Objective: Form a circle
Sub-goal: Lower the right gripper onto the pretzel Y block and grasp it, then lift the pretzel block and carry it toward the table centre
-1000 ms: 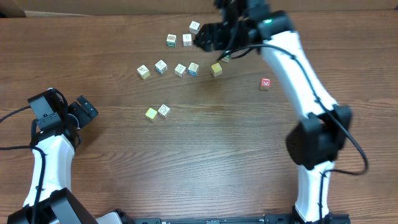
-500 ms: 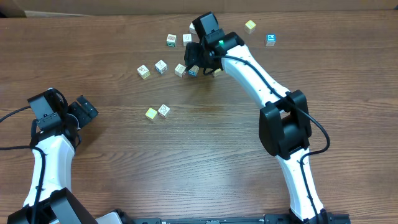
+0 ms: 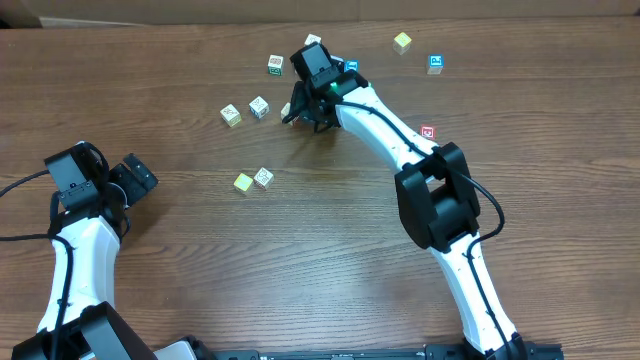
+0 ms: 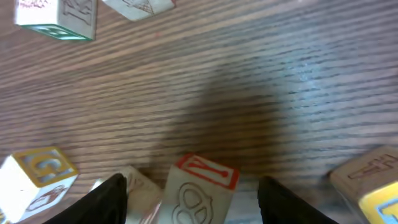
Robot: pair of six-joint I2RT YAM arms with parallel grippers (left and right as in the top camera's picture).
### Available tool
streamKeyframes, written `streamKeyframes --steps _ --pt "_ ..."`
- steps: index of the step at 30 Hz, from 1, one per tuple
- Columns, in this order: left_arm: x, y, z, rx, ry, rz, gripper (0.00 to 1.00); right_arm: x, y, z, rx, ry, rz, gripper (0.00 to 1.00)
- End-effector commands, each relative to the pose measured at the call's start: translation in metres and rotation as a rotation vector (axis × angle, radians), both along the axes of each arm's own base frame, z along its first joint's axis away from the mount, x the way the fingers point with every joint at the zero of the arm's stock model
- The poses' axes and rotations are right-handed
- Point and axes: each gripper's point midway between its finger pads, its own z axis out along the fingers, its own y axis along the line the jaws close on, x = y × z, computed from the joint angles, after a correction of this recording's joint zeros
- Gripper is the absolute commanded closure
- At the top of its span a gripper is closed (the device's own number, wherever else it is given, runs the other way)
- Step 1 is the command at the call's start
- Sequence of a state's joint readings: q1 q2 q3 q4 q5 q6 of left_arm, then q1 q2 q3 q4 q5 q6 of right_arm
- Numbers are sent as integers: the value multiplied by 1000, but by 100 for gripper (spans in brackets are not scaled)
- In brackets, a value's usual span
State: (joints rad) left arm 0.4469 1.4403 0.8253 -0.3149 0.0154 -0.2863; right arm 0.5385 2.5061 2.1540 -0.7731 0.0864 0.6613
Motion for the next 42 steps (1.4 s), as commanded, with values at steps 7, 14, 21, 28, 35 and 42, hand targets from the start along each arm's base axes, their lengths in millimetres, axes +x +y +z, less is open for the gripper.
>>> streamKeyframes --steps 7,14,21,28,35,42 --pt "0 1 4 -2 -16 9 1 1 -2 -19 -23 15 -13 51" --pt "0 1 4 -2 -16 9 0 3 -5 -15 -30 6 0 56" --pt "-1 1 4 -1 -16 9 0 7 -10 43 -70 -89 129 75" --pt "0 1 4 -2 -16 9 1 -4 -18 85 -87 -110 167 82" --pt "0 1 4 -2 -16 9 0 -27 -48 130 -102 -77 144 82" --pt "0 1 4 -2 -16 9 1 -62 -95 195 -111 -65 99 86"
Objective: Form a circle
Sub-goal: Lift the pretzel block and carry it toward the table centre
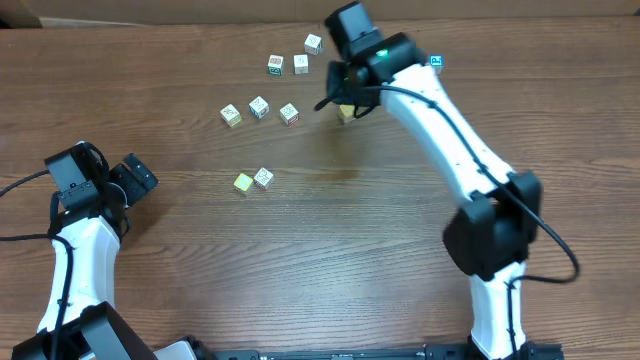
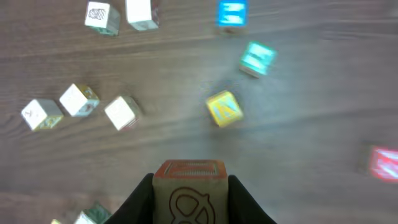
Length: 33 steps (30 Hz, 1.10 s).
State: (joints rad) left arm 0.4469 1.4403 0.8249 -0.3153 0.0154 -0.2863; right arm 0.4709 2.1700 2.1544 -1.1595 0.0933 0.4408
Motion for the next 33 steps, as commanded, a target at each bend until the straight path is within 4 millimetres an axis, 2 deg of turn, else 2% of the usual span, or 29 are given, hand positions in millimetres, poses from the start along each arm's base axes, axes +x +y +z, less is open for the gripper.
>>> streamKeyframes --steps 1,3,5,8,11,15,18,22,31,33 --pt "0 1 5 -1 -17 9 0 -17 -29 59 7 -61 -16 87" --pt "0 1 5 -1 -17 9 1 -28 -39 63 -11 -32 -18 87" --pt "0 1 5 -1 -17 9 0 -40 -44 58 -31 22 -19 88" --pt "0 1 5 -1 -17 9 0 -57 -40 42 -12 119 7 90" --pt "0 1 5 -1 -17 9 1 -76 -27 19 25 220 46 91" --pt "0 1 5 -1 -16 9 0 -94 -19 -24 4 305 72 91" --pt "0 1 5 -1 -17 9 0 -101 -10 -56 -11 319 101 91" --pt "0 1 5 -1 -17 9 1 -108 -4 -90 -52 301 255 91" --pt "0 1 5 -1 -16 9 0 -125 -3 -146 -107 272 463 91" --pt "0 1 5 -1 -17 9 0 -130 -6 -154 -114 275 483 86"
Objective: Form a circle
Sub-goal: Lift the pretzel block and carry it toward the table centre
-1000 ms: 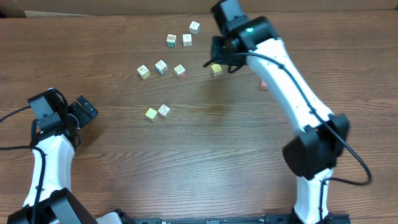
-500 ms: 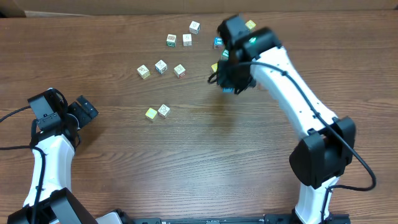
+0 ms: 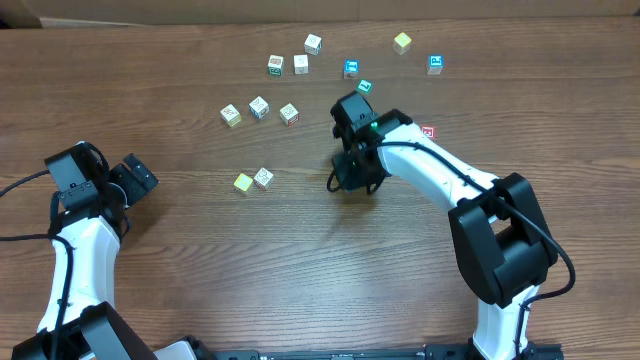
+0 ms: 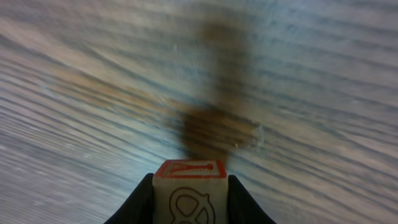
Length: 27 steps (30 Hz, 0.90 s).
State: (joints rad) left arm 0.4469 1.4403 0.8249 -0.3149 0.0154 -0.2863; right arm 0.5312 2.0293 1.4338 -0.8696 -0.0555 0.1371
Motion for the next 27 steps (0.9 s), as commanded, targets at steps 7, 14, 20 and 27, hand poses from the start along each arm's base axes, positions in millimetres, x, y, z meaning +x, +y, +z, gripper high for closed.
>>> streamKeyframes --steps 7,14,20,27 --pt "0 1 5 -1 -16 9 0 -14 -4 -19 -13 9 92 27" --pt "0 1 5 -1 -16 9 1 -31 -12 -21 -37 81 89 22" --pt "0 1 5 -1 -16 9 0 -34 -14 -21 -46 94 89 51" --pt "0 1 5 -1 -16 9 0 -22 -7 -20 -19 45 89 39"
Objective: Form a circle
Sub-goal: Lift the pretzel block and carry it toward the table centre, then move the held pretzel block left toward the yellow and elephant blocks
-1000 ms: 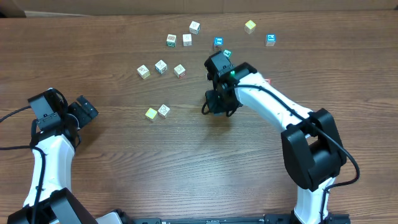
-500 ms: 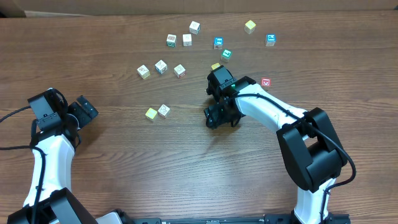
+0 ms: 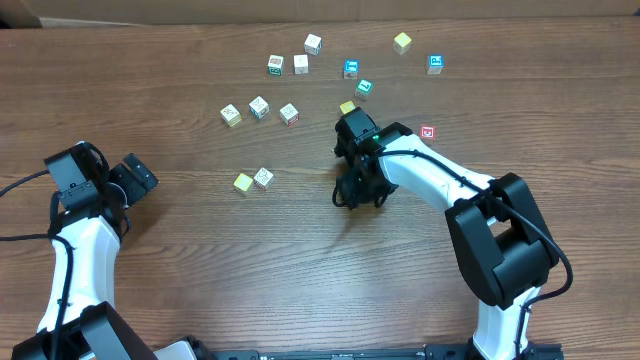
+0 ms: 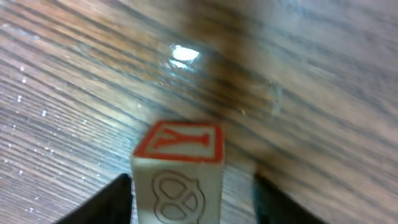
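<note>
A wooden block with a red-framed Y (image 4: 178, 177) stands on the table between the fingers of my right gripper (image 4: 189, 205). The jaws are open, and a gap shows between the block and the right finger. From overhead the right gripper (image 3: 356, 190) is low over the table's middle and hides that block. Several other small blocks lie scattered: a row of three (image 3: 259, 107) at the left, a pair (image 3: 253, 180) below it, and more at the back (image 3: 301, 64). My left gripper (image 3: 138, 177) rests far left, away from all blocks.
A yellow block (image 3: 347, 107) and a green one (image 3: 364, 87) lie just behind the right arm. A red block (image 3: 427, 132) sits to its right. Two blocks, yellow (image 3: 402, 41) and blue (image 3: 435, 63), lie at the back right. The wooden table (image 3: 250, 270) extends toward the front.
My right gripper has opened and let go of the Y block, which now stands on the table. The gripper sits slightly nearer the front than before. The left arm has not moved.
My right gripper was open around the Y block among the left-hand blocks. Then it was shut on the block, held high near the back. Then it carried it low over the table's middle, where the block now stands released.
</note>
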Robot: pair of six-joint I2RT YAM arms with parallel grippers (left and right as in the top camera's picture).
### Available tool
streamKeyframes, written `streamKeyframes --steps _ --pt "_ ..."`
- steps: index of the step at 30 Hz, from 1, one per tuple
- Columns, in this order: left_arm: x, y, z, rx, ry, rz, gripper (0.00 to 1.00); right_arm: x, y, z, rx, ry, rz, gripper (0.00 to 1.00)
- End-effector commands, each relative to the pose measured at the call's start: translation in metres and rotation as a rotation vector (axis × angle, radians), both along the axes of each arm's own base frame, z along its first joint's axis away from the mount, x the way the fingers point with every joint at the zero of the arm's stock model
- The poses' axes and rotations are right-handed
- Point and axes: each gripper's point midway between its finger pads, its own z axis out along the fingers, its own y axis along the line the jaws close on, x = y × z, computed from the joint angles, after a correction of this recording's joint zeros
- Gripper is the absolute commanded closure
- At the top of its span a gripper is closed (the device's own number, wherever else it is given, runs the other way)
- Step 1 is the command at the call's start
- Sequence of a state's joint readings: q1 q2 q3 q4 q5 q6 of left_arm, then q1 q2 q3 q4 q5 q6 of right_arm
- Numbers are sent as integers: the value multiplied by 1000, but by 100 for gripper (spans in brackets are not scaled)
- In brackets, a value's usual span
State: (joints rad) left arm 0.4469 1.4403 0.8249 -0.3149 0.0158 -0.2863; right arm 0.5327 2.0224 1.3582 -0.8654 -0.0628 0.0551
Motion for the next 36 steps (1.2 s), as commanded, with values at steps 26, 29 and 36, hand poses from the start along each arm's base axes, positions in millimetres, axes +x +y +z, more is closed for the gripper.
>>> streamKeyframes --steps 26,29,36 --pt "0 1 5 -1 -16 9 1 -36 46 -4 -69 -56 271 79" --pt "0 1 5 -1 -16 9 0 -46 56 -3 -113 -82 327 80" --pt "0 1 5 -1 -16 9 0 -71 105 21 -117 -149 466 80"
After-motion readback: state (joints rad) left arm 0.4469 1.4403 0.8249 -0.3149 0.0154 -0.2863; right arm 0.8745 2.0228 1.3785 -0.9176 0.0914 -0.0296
